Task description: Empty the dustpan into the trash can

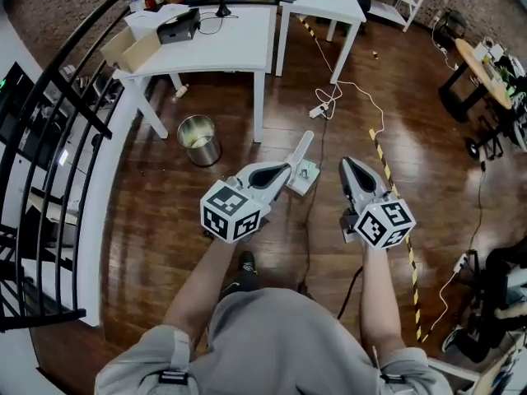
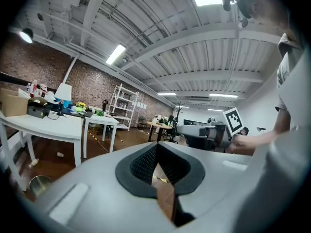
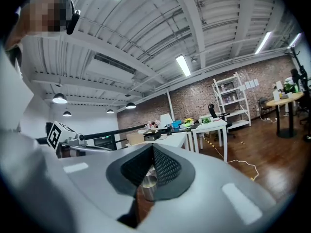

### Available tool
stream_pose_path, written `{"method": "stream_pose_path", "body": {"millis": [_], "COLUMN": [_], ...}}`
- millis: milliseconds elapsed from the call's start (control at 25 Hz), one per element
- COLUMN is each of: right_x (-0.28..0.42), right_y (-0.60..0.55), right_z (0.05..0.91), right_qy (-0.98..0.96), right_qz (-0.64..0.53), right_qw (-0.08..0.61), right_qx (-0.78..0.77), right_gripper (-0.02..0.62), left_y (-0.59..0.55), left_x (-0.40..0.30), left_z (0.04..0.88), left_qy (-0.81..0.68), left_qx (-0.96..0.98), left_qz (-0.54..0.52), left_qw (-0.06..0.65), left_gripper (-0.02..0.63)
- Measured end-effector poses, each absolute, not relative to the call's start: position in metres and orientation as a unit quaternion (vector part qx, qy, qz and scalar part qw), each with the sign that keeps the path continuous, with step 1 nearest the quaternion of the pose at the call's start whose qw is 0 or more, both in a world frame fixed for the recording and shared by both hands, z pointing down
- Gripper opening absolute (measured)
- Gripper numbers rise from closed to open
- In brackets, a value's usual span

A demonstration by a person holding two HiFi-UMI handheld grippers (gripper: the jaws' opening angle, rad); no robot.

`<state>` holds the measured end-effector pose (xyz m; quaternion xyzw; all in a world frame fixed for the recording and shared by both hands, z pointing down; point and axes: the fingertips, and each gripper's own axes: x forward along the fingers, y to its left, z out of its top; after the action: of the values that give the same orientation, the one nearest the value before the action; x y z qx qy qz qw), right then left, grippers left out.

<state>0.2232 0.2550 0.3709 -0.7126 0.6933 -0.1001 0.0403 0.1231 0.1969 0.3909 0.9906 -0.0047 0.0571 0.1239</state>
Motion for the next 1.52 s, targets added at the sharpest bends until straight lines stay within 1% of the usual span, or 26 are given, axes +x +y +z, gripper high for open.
{"method": "stream_pose_path", "body": {"millis": [320, 440, 600, 680, 760, 880, 960, 1040, 1160, 1320, 1400, 1520], "right_x": [0.249, 0.268, 0.3, 0.315, 0.326, 0.339, 0.346, 0.347, 0.34, 0.336, 0.333, 0.331], "right_y": [0.221, 0.215, 0.202, 0.191, 0.176, 0.149, 0.128, 0.109, 0.084, 0.058, 0.051, 0.05], "right_z": [0.418, 0.444, 0.495, 0.525, 0.558, 0.601, 0.619, 0.635, 0.654, 0.653, 0.651, 0.652], "right_qy": [0.645, 0.634, 0.627, 0.63, 0.639, 0.663, 0.682, 0.702, 0.729, 0.738, 0.74, 0.743], "right_qz": [-0.142, -0.16, -0.186, -0.197, -0.208, -0.218, -0.219, -0.222, -0.224, -0.202, -0.187, -0.178], "right_qw": [0.025, 0.016, -0.004, -0.021, -0.042, -0.074, -0.089, -0.104, -0.122, -0.122, -0.131, -0.145], "right_qx": [-0.75, -0.757, -0.756, -0.751, -0.739, -0.712, -0.692, -0.669, -0.635, -0.632, -0.632, -0.629], "right_gripper": [0.002, 0.025, 0.075, 0.084, 0.12, 0.198, 0.239, 0.262, 0.278, 0.281, 0.241, 0.23], "left_y": [0.151, 0.146, 0.147, 0.142, 0.134, 0.121, 0.111, 0.101, 0.088, 0.074, 0.07, 0.066], "left_x": [0.152, 0.168, 0.188, 0.199, 0.209, 0.221, 0.23, 0.235, 0.236, 0.24, 0.243, 0.243], "left_z": [0.431, 0.439, 0.451, 0.458, 0.466, 0.476, 0.481, 0.488, 0.503, 0.514, 0.517, 0.519], "left_qy": [0.039, 0.045, 0.041, 0.031, 0.017, -0.001, -0.012, -0.025, -0.051, -0.069, -0.072, -0.079], "left_qx": [0.984, 0.981, 0.98, 0.98, 0.979, 0.978, 0.977, 0.975, 0.969, 0.964, 0.963, 0.961], "left_qz": [0.08, 0.087, 0.105, 0.116, 0.123, 0.13, 0.137, 0.147, 0.161, 0.163, 0.162, 0.161], "left_qw": [0.155, 0.165, 0.163, 0.16, 0.162, 0.163, 0.161, 0.165, 0.182, 0.199, 0.204, 0.21], "left_gripper": [0.005, 0.006, 0.005, 0.006, 0.006, 0.005, 0.006, 0.005, 0.006, 0.006, 0.006, 0.006]}}
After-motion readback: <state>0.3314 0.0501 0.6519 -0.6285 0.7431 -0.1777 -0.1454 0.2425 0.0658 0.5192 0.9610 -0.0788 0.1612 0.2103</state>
